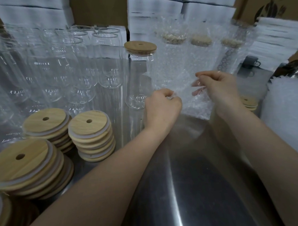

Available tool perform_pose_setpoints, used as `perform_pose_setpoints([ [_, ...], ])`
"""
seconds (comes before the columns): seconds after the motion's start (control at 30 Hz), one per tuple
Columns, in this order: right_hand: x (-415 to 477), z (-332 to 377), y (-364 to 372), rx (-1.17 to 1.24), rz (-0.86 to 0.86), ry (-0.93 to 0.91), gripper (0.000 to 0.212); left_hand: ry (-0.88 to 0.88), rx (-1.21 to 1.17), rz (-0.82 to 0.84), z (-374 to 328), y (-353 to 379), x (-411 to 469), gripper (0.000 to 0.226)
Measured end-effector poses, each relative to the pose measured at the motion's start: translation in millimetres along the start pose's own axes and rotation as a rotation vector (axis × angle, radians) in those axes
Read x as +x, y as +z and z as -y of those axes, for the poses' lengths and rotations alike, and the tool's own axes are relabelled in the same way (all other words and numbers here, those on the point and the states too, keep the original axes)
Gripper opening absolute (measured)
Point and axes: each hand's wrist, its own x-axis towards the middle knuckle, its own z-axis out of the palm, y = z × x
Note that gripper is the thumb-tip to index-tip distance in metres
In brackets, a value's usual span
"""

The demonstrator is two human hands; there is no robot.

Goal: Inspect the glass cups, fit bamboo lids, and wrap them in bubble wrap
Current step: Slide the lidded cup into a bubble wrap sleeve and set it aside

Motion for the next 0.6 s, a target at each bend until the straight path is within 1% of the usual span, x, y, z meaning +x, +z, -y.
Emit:
perform_pose_setpoints([
  [0.07,-1.6,0.8,1.0,0.083,0.047,0.09,0.013,0.027,0.02,0.002,0.1,1.3,-1.1,0.026],
  [0.13,-4.0,3.5,4.1,0.193,0.086,0.222,0.013,0.041,0.04,0.002,0.0,2.8,-1.2,0.03],
  [0.17,-4.7,4.6,4.8,0.248,0.114,0.286,0.017,0.044,0.041,0.001,0.3,2.9,-0.9,0.029],
  [0.23,-4.4,4.9,3.8,0.359,0.181,0.374,0.033,0.046,0.039,-0.014,2.3,2.6,0.5,0.02],
  [0.27,-3.8,4.5,2.0,0.412,0.202,0.397,0.039,0.046,0.04,-0.029,3.6,2.5,1.5,0.017],
  [0.33,-2.2,3.0,-1.4,0.485,0.21,0.412,0.044,0.034,0.038,-0.065,6.6,1.6,3.8,0.022],
  [0.4,0.1,1.1,-3.9,0.495,0.208,0.413,0.048,0.029,0.035,-0.088,7.0,0.3,5.1,0.032],
  [0.47,3.1,-1.4,-5.2,0.475,0.208,0.423,0.062,0.044,0.012,-0.08,5.3,-0.7,4.0,0.038],
  [0.53,5.3,-4.0,-5.1,0.452,0.209,0.425,0.075,0.044,-0.011,-0.071,2.6,-1.2,1.4,0.035],
  [0.6,6.9,-5.5,-4.7,0.455,0.203,0.419,0.077,0.038,-0.018,-0.053,1.2,-0.7,-0.6,0.028],
])
